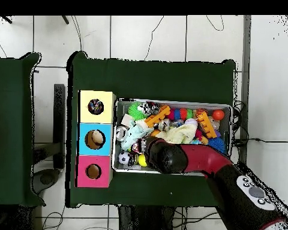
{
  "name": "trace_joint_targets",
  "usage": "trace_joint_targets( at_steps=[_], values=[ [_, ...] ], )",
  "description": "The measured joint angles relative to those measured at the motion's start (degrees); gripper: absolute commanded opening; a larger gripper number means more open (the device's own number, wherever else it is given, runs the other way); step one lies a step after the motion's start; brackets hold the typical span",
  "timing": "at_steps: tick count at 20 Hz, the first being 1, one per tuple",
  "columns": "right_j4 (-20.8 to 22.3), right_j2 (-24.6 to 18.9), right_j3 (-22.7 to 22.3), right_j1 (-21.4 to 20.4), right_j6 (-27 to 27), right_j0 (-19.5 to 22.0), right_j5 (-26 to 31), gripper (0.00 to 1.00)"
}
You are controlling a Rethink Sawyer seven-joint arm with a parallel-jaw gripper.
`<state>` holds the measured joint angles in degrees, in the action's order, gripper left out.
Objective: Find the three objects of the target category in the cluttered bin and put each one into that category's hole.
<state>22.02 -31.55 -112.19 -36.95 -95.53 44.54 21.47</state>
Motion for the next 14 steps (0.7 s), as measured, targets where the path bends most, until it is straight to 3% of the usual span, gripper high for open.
trace_joint_targets(
  at_steps=[10, 14],
  values=[
    [-3.1, -4.7, -0.1, -4.3, 0.0, 3.2, 4.7, 0.0],
    [-5.9, -8.9, -0.7, -5.0, 0.0, 6.0, 4.7, 0.0]
  ],
)
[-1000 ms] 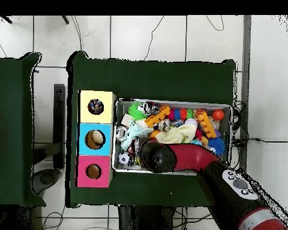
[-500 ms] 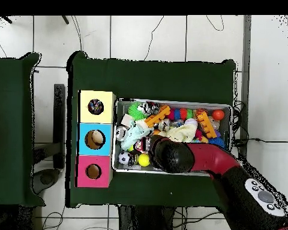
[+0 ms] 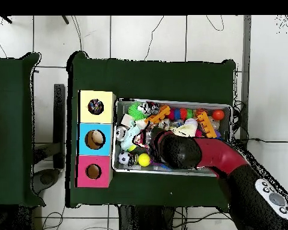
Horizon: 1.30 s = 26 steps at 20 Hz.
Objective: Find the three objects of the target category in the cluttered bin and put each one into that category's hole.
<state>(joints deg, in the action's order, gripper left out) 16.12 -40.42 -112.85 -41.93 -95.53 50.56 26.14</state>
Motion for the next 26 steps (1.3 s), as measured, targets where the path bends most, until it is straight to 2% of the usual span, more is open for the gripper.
trace_joint_targets(
  at_steps=[10, 14, 15, 20, 21, 26],
  values=[
    [-5.4, -10.9, -3.8, -1.6, 0.0, 9.1, -0.4, 0.0],
    [-5.8, -13.6, -5.1, -1.7, 0.0, 11.1, -2.5, 0.0],
    [-5.8, -15.0, -6.1, -1.7, 0.0, 12.0, -5.0, 0.0],
    [-5.8, -16.2, -7.6, -1.8, 0.0, 12.0, -10.8, 0.0],
    [-5.9, -16.4, -8.4, -2.3, 0.0, 11.4, -13.8, 0.0],
    [-6.3, -16.1, -9.8, -3.5, 0.0, 8.1, -18.5, 0.0]
  ],
)
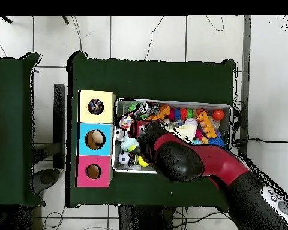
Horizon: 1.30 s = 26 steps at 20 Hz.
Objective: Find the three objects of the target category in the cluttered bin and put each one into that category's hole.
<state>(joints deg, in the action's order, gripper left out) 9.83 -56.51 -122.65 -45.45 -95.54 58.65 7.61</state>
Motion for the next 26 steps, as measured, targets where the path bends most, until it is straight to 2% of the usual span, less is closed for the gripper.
trace_joint_targets(
  at_steps=[8, 16, 20, 26],
  values=[
    [-1.5, 3.5, -0.4, -1.9, 0.0, -10.3, -4.8, 0.0],
    [-6.4, 13.4, 0.0, -2.8, 0.0, -26.3, -8.4, 0.0],
    [-7.7, 16.8, 0.1, -2.9, 0.0, -31.1, -10.3, 0.0],
    [-8.4, 21.3, 0.6, -2.9, 0.0, -34.1, -13.1, 0.0]
  ],
)
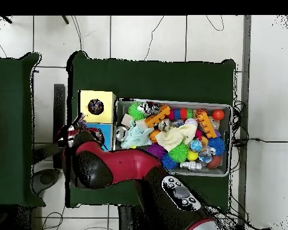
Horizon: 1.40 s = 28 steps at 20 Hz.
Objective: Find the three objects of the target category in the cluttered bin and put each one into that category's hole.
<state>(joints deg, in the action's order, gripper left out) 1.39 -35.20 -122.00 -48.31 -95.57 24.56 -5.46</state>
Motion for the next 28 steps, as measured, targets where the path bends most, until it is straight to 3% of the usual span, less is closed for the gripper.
trace_joint_targets(
  at_steps=[7, 14, 28],
  values=[
    [-0.1, 4.8, 1.2, 0.0, 0.0, -1.3, -1.7, 0.0],
    [-0.1, 6.5, 2.4, -0.1, 0.0, -1.3, -2.6, 0.0],
    [-0.1, 8.5, 3.7, 0.0, 0.0, -2.7, -10.1, 0.0]
  ],
)
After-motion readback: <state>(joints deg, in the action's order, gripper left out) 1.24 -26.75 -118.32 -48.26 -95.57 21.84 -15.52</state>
